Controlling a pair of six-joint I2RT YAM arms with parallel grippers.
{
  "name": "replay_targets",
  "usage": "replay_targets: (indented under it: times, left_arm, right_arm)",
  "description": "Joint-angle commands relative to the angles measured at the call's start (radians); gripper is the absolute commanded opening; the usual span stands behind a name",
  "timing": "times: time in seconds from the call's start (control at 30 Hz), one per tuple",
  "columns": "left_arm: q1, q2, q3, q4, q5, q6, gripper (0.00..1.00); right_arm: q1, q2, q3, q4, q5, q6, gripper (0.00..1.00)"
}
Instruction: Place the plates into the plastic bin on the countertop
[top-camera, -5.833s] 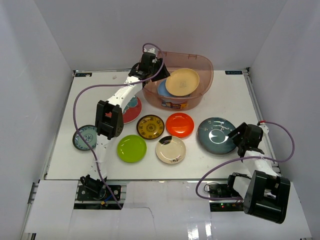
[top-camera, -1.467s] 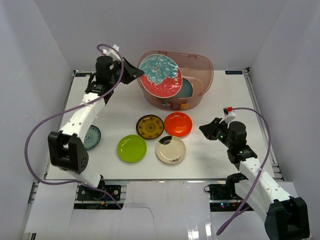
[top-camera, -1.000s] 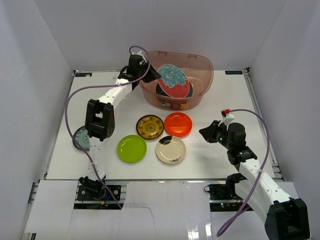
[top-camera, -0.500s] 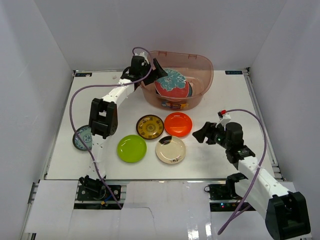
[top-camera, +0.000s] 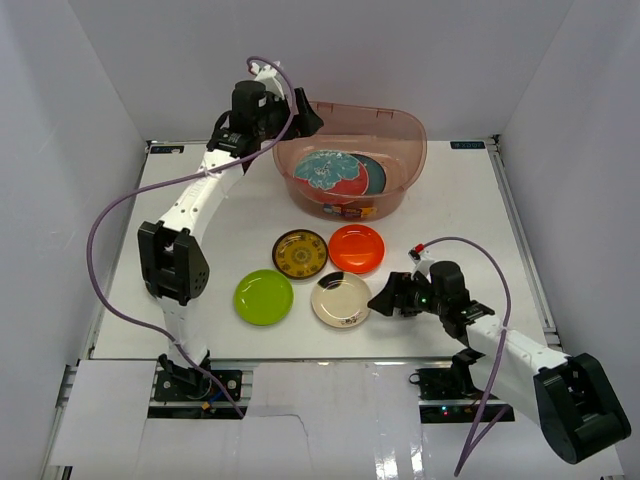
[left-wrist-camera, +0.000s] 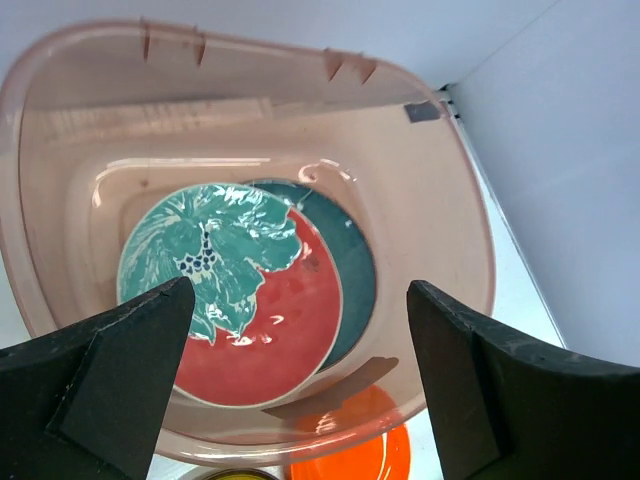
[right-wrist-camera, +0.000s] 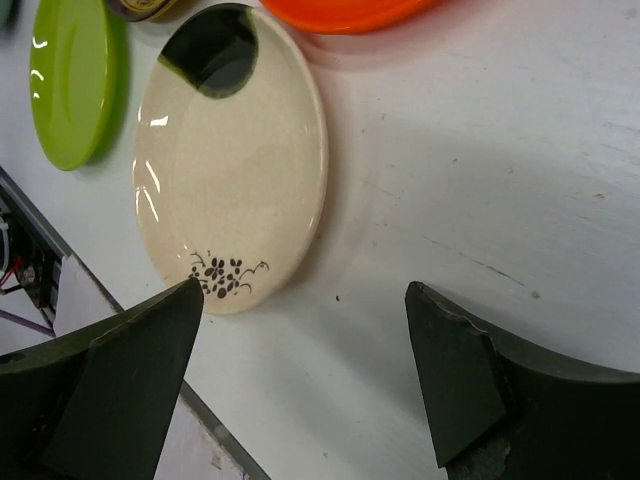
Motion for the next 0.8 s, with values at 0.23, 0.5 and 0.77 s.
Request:
replay_targets:
  times: [0.23, 0.5, 0.77]
  left_arm:
    - [0.001, 0.081, 0.025, -0.039, 0.059, -0.063, 0.98]
    - [0.001, -0.234, -0.312, -0.014, -0.165, -0.008, 0.94]
    - [0.007, -0.786, -0.924, -0.140, -0.409, -0.129, 0.86]
  right_arm:
    - [0.043, -0.062, 0.027, -0.002, 0.079, -0.006, 0.89]
    - [0.069, 0.154, 0.013, 0.212, -0.015, 0.055, 0.86]
    - [0.125, 0.399, 0.033, 0.470, -0.061, 0.171, 0.23]
